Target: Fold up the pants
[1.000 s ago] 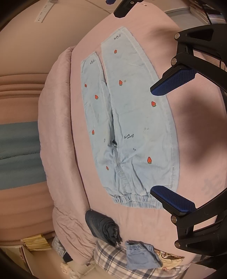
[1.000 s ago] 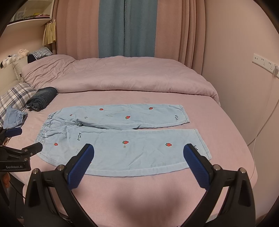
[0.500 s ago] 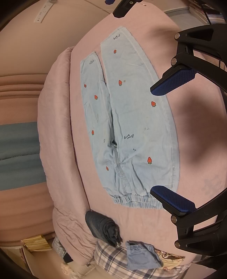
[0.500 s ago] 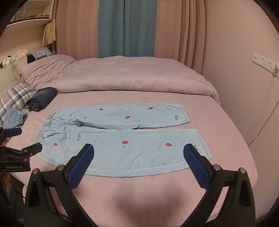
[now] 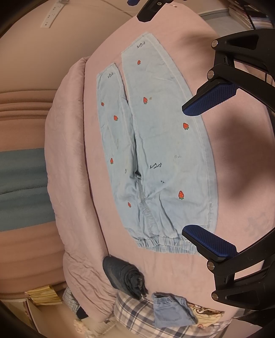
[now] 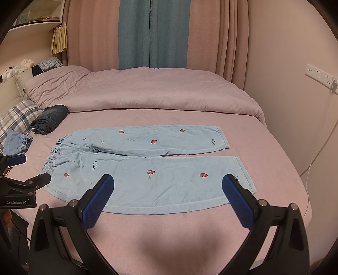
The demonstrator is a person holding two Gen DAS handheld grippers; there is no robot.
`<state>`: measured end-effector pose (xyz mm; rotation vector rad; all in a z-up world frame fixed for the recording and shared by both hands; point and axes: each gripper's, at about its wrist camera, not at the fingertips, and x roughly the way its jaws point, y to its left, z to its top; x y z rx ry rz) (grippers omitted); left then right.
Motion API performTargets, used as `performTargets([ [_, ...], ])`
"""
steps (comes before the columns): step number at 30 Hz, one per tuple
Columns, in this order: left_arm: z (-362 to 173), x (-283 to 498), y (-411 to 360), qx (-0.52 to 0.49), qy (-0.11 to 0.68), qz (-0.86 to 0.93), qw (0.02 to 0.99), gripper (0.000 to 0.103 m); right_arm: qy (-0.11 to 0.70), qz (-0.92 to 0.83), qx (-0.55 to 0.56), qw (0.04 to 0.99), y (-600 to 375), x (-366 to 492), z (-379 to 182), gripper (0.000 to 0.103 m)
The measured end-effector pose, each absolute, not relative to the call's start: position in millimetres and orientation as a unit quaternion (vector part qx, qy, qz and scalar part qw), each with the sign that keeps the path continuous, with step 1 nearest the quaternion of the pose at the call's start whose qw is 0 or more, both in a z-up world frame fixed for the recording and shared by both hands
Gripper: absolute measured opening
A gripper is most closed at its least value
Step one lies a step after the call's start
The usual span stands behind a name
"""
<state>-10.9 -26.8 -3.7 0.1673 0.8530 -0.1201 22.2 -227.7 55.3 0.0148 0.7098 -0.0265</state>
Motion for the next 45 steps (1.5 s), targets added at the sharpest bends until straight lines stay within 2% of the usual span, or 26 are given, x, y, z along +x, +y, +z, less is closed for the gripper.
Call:
performTargets([
  [6, -14.9, -3.1, -18.5, 0.057, 0.422, -0.062, 0.903, 0.102, 0.352, -0.013, 0.011, 0.936, -230.8, 24.3, 48.6, 0.103],
  [12, -46.6, 9.5, 11.7, -0.003, 0.451, -0.051, 0.891, 0.102, 0.394, -0.002, 0.055, 0.917, -245.5, 34.7, 10.6, 0.103],
  [17, -59.2, 12.9, 47.5, -0.025, 0.445, -0.01, 0.895, 0.102, 0.412, -0.015, 0.067, 0.909, -259.1, 41.2, -13.9, 0.103],
  [27, -102.6, 28.3, 118.9, -0.103, 0.466, 0.033, 0.878, 0.102, 0.449, -0.112, 0.215, 0.86, -369.3, 52.2, -79.4, 0.1],
  [33, -121.5, 42.1, 120.5, -0.149, 0.482, -0.006, 0.863, 0.101, 0.462, -0.111, 0.304, 0.826, -393.0, 72.9, -116.5, 0.078],
  [38, -130.6, 50.3, 122.1, -0.102, 0.475, 0.002, 0.874, 0.101, 0.486, -0.061, 0.265, 0.83, -345.4, 94.9, -121.1, 0.074],
  [39, -137.6, 55.1, 121.3, -0.076, 0.489, 0.012, 0.869, 0.094, 0.491, -0.073, 0.234, 0.836, -335.2, 98.8, -121.3, 0.069],
  [40, -144.4, 58.8, 121.5, -0.058, 0.506, 0.019, 0.861, 0.08, 0.493, -0.082, 0.212, 0.84, -326.9, 102.0, -120.3, 0.064],
  [41, -150.8, 60.4, 120.7, -0.041, 0.521, 0.022, 0.852, 0.079, 0.492, -0.087, 0.197, 0.843, -322.0, 103.8, -118.4, 0.038],
  [42, -149.9, 58.3, 120.0, -0.035, 0.516, 0.017, 0.856, 0.079, 0.489, -0.082, 0.192, 0.847, -319.3, 105.2, -115.9, 0.003],
  [45, -145.0, 51.4, 119.2, -0.011, 0.519, 0.003, 0.855, 0.066, 0.48, -0.065, 0.192, 0.854, -319.9, 108.0, -110.0, 0.004],
])
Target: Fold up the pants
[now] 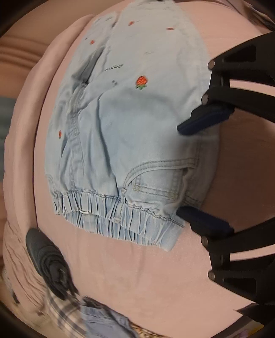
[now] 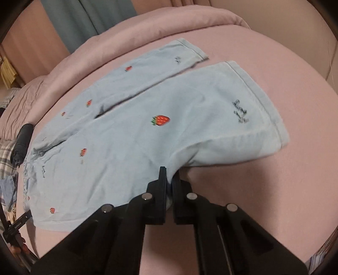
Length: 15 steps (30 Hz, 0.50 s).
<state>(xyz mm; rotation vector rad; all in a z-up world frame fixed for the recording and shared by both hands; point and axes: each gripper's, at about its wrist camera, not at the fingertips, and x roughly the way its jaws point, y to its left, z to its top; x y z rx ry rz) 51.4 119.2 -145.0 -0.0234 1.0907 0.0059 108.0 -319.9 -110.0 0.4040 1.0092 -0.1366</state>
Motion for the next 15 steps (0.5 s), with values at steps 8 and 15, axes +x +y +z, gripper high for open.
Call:
performTargets([
  [8, -145.7, 33.5, 142.1, -0.032, 0.539, -0.013, 0.842, 0.054, 0.491, -0.082, 0.194, 0.846, -337.9, 88.5, -98.8, 0.005],
  [15, -131.2, 10.6, 165.3, -0.139, 0.528, -0.032, 0.837, 0.06, 0.473, -0.117, 0.067, 0.871, -310.1, 75.5, -75.9, 0.047],
])
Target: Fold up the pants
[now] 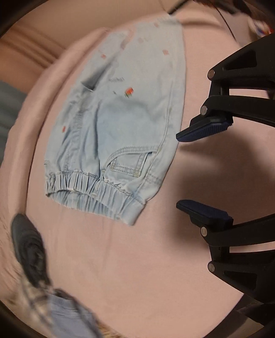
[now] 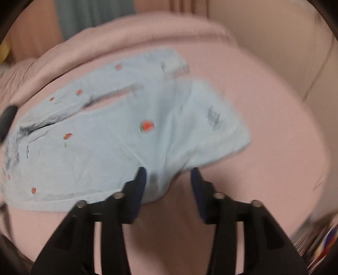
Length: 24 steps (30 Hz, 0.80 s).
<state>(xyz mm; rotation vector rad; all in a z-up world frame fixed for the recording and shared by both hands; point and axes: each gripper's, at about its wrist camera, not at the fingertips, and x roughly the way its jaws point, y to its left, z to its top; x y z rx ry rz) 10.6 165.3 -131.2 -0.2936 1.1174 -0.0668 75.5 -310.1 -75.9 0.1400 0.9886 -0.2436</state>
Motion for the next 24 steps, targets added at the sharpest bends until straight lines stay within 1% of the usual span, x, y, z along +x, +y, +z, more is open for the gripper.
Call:
performTargets([
  [1, -133.0, 10.0, 168.2, -0.169, 0.528, -0.035, 0.832, 0.064, 0.453, -0.091, 0.036, 0.886, -296.5, 71.9, -60.7, 0.049],
  [3, -137.6, 11.3, 167.5, -0.21, 0.528, -0.04, 0.822, 0.065, 0.43, -0.015, 0.023, 0.903, -272.9, 71.3, -46.6, 0.051],
  [5, -146.5, 21.2, 163.5, -0.238, 0.536, -0.039, 0.809, 0.065, 0.416, 0.07, 0.004, 0.907, -242.2, 69.4, -44.1, 0.049],
  [9, -151.6, 40.3, 158.0, -0.267, 0.512, -0.012, 0.816, 0.065, 0.404, 0.191, -0.111, 0.888, -155.6, 66.3, -65.9, 0.047],
  [11, -153.6, 49.1, 160.4, -0.284, 0.503, 0.004, 0.816, 0.06, 0.396, 0.244, -0.15, 0.872, -122.2, 62.7, -78.3, 0.047],
  [13, -153.4, 53.6, 162.0, -0.28, 0.501, 0.025, 0.819, 0.027, 0.387, 0.274, -0.184, 0.861, -94.3, 59.3, -89.6, 0.041],
  [14, -154.6, 54.5, 164.2, -0.292, 0.501, 0.026, 0.814, 0.026, 0.383, 0.281, -0.203, 0.856, -83.2, 65.4, -97.5, 0.029],
  [15, -154.2, 52.2, 167.4, -0.303, 0.497, 0.027, 0.813, 0.025, 0.381, 0.282, -0.224, 0.851, -73.4, 68.9, -104.7, 0.014],
  [16, -152.8, 49.7, 172.0, -0.31, 0.494, 0.027, 0.812, 0.02, 0.382, 0.277, -0.243, 0.848, -67.1, 73.2, -110.6, 0.008],
  [17, -150.1, 44.4, 174.1, -0.315, 0.491, 0.029, 0.811, 0.018, 0.383, 0.273, -0.253, 0.845, -63.5, 78.2, -115.2, 0.002],
  [19, -137.6, 32.4, 173.7, -0.301, 0.474, 0.036, 0.827, 0.018, 0.389, 0.273, -0.248, 0.844, -63.7, 86.1, -113.0, 0.001],
  [21, -128.9, 24.3, 167.9, -0.263, 0.468, 0.032, 0.843, 0.018, 0.384, 0.281, -0.233, 0.848, -67.2, 83.0, -95.9, 0.001],
  [23, -139.1, 24.5, 164.5, -0.238, 0.496, 0.04, 0.834, 0.018, 0.387, 0.303, -0.219, 0.843, -70.2, 76.6, -86.9, 0.001],
  [24, -146.8, 25.4, 164.6, -0.237, 0.513, 0.04, 0.824, 0.02, 0.404, 0.308, -0.219, 0.833, -72.7, 76.8, -92.1, 0.001],
])
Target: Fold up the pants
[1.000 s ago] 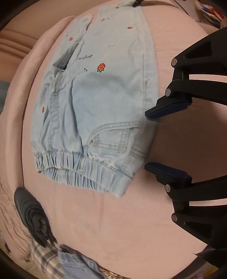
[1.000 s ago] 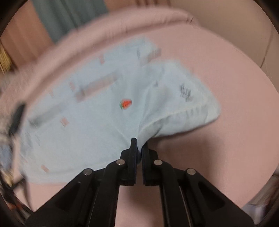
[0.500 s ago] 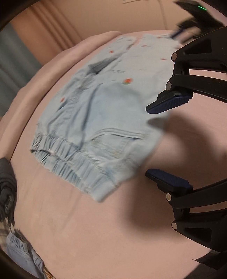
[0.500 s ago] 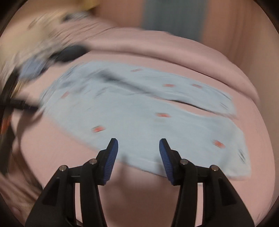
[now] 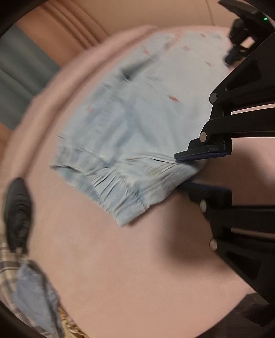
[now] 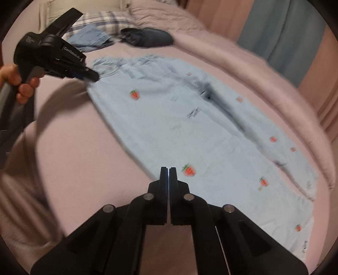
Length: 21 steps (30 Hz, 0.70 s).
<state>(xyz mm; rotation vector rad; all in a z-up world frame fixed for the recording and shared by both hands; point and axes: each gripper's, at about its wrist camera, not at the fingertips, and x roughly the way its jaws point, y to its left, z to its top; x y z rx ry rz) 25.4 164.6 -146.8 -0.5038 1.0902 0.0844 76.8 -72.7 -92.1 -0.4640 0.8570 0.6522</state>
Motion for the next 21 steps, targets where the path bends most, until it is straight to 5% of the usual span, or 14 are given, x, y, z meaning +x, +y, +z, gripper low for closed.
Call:
performTargets([
  [4, -138.9, 13.9, 177.2, -0.238, 0.52, 0.034, 0.82, 0.027, 0.444, 0.287, -0.213, 0.822, -82.1, 82.3, -118.9, 0.005],
  [7, -120.9, 5.2, 185.5, -0.203, 0.504, 0.054, 0.838, 0.027, 0.432, 0.308, -0.116, 0.839, -109.0, 88.9, -91.2, 0.027],
  [21, -147.5, 69.1, 156.1, -0.118, 0.503, -0.022, 0.856, 0.028, 0.478, -0.066, -0.048, 0.874, -306.6, 146.6, -143.1, 0.031],
])
